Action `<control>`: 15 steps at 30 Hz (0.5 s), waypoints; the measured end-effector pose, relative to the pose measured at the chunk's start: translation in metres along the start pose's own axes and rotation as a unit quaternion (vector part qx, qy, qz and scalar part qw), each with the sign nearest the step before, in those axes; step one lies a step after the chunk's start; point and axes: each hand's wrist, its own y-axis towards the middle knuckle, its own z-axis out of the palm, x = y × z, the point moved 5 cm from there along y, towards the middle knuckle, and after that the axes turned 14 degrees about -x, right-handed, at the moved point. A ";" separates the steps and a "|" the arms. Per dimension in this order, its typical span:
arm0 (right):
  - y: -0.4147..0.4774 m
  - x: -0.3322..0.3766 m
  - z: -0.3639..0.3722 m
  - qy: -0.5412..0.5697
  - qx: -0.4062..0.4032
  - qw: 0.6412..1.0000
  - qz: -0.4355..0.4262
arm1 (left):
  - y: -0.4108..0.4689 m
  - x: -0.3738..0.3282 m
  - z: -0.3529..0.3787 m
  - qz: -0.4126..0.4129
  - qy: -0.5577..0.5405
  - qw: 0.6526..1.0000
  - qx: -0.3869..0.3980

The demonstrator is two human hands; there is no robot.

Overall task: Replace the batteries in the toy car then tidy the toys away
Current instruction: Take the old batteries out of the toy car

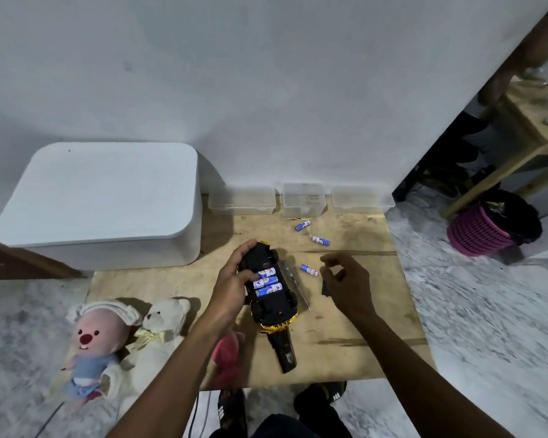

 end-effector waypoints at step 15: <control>-0.089 0.121 0.009 -0.034 0.057 0.983 -0.173 | -0.021 -0.011 -0.045 0.060 -0.034 0.998 -0.001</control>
